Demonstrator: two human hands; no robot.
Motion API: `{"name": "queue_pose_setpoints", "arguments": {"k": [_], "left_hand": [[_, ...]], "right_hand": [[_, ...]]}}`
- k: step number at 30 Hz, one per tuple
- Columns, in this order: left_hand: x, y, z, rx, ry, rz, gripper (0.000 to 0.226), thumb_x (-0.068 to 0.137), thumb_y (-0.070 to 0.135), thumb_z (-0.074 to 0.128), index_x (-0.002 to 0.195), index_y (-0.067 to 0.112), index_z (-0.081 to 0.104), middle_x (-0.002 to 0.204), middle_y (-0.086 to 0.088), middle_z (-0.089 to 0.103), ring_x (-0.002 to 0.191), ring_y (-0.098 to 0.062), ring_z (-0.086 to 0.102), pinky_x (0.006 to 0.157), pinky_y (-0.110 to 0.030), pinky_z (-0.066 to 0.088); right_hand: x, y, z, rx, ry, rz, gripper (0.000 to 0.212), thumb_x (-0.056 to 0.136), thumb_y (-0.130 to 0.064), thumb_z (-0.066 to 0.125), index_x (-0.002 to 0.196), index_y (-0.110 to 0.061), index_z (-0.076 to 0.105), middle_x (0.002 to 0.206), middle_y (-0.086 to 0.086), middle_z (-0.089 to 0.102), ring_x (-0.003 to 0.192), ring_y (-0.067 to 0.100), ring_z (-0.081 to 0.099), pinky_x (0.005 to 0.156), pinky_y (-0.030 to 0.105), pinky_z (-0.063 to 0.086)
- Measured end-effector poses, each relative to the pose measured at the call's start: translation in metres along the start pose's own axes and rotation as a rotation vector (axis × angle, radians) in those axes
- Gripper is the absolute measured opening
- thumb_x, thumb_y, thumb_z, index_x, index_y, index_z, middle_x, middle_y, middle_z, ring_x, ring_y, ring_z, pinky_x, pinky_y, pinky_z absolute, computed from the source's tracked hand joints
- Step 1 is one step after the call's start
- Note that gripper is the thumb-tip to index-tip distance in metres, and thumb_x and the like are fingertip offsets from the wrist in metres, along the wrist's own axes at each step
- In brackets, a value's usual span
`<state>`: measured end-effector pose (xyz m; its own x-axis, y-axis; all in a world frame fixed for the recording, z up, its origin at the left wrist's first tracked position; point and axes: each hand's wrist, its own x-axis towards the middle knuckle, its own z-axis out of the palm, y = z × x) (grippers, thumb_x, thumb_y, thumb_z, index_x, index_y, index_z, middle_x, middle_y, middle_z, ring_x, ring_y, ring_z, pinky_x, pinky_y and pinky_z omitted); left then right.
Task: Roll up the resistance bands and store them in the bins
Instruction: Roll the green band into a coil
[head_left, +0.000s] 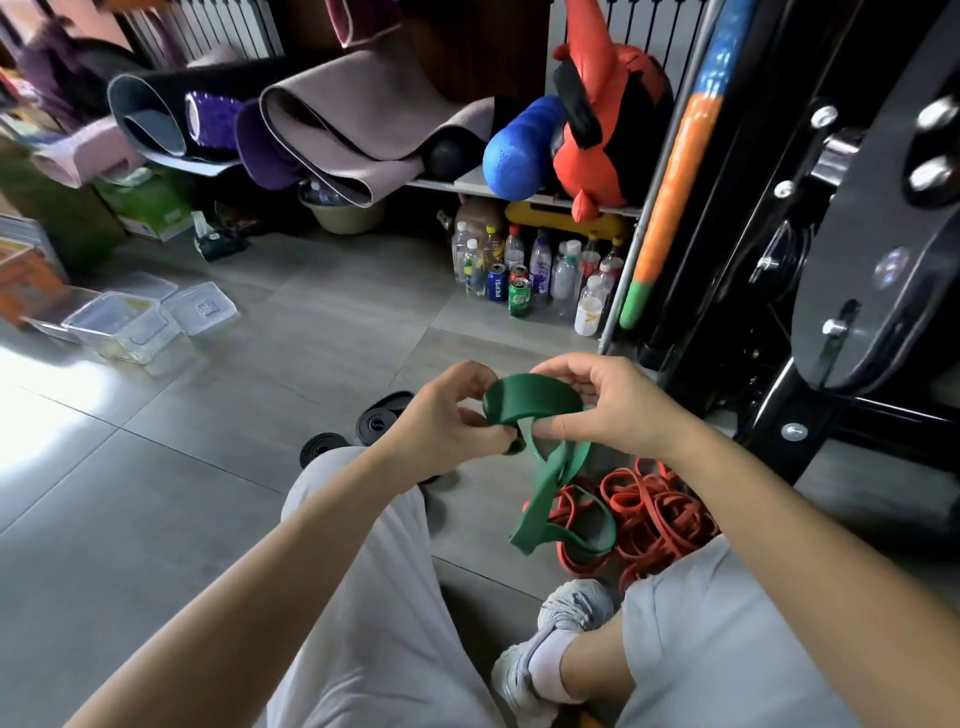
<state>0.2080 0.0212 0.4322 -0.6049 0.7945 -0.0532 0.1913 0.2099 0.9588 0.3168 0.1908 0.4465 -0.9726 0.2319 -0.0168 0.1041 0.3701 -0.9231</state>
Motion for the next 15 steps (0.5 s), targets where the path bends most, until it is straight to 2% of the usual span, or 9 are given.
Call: {"name": "queue_pose_setpoints", "arguments": {"k": [2, 5, 7, 9, 10, 12, 14, 15], "left_hand": [[-0.003, 0.003, -0.002, -0.236, -0.032, 0.007, 0.041, 0.056, 0.019, 0.075, 0.091, 0.012, 0.054, 0.095, -0.004, 0.063, 0.076, -0.023, 0.064, 0.072, -0.034, 0.055], [-0.004, 0.006, 0.0, -0.594, -0.036, -0.008, 0.038, 0.063, 0.001, 0.072, 0.095, 0.006, 0.052, 0.098, -0.013, 0.059, 0.081, -0.024, 0.067, 0.072, -0.032, 0.057], [-0.004, 0.004, 0.001, -0.766, -0.065, -0.03, 0.042, 0.065, -0.001, 0.076, 0.099, 0.005, 0.052, 0.096, -0.016, 0.061, 0.083, -0.024, 0.068, 0.071, -0.029, 0.057], [-0.004, -0.001, 0.004, -0.873, -0.111, -0.051, 0.055, 0.057, 0.004, 0.085, 0.101, 0.005, 0.053, 0.092, -0.014, 0.065, 0.082, -0.024, 0.068, 0.07, -0.028, 0.057], [-0.004, -0.003, 0.005, -0.893, -0.117, -0.074, 0.056, 0.057, 0.002, 0.084, 0.104, 0.005, 0.052, 0.091, -0.013, 0.066, 0.081, -0.023, 0.068, 0.07, -0.028, 0.057], [-0.004, -0.006, 0.006, -0.851, -0.107, -0.124, 0.045, 0.068, -0.004, 0.07, 0.107, 0.005, 0.051, 0.095, -0.013, 0.066, 0.084, -0.022, 0.068, 0.072, -0.028, 0.057], [-0.004, -0.007, 0.002, -0.638, -0.107, -0.152, 0.037, 0.073, -0.003, 0.065, 0.107, 0.009, 0.053, 0.106, -0.012, 0.062, 0.088, -0.021, 0.066, 0.075, -0.029, 0.056], [-0.004, -0.005, -0.002, -0.43, -0.11, -0.128, 0.037, 0.076, -0.001, 0.069, 0.108, 0.011, 0.054, 0.114, -0.011, 0.061, 0.089, -0.02, 0.065, 0.075, -0.029, 0.055]], "right_hand": [[-0.002, 0.003, 0.003, 0.027, 0.0, -0.002, 0.044, 0.062, -0.021, 0.086, 0.101, -0.027, 0.066, 0.096, -0.002, 0.072, 0.093, 0.014, 0.068, 0.089, 0.034, 0.054], [-0.006, 0.013, 0.018, 0.179, -0.004, -0.038, 0.052, 0.062, -0.02, 0.082, 0.11, -0.026, 0.063, 0.106, -0.001, 0.071, 0.102, 0.014, 0.066, 0.093, 0.032, 0.051], [-0.008, 0.02, 0.03, 0.347, 0.041, -0.058, 0.054, 0.062, -0.013, 0.078, 0.113, -0.019, 0.061, 0.108, 0.003, 0.07, 0.102, 0.017, 0.066, 0.092, 0.03, 0.051], [-0.009, 0.024, 0.038, 0.503, 0.096, -0.056, 0.048, 0.064, -0.002, 0.074, 0.109, -0.014, 0.061, 0.102, 0.001, 0.071, 0.096, 0.014, 0.067, 0.087, 0.027, 0.053], [-0.01, 0.025, 0.04, 0.54, 0.114, -0.045, 0.047, 0.064, 0.0, 0.074, 0.108, -0.013, 0.062, 0.102, 0.003, 0.071, 0.095, 0.016, 0.067, 0.087, 0.028, 0.053], [-0.011, 0.027, 0.038, 0.524, 0.111, -0.023, 0.047, 0.063, -0.005, 0.075, 0.108, -0.013, 0.062, 0.102, 0.005, 0.071, 0.096, 0.016, 0.067, 0.087, 0.028, 0.053], [-0.011, 0.028, 0.033, 0.394, 0.066, -0.01, 0.044, 0.065, -0.007, 0.077, 0.105, -0.017, 0.063, 0.098, -0.002, 0.071, 0.092, 0.01, 0.066, 0.085, 0.024, 0.052], [-0.01, 0.029, 0.03, 0.293, 0.047, 0.003, 0.042, 0.066, -0.007, 0.079, 0.104, -0.02, 0.064, 0.096, -0.005, 0.071, 0.09, 0.007, 0.066, 0.084, 0.024, 0.052]]}}
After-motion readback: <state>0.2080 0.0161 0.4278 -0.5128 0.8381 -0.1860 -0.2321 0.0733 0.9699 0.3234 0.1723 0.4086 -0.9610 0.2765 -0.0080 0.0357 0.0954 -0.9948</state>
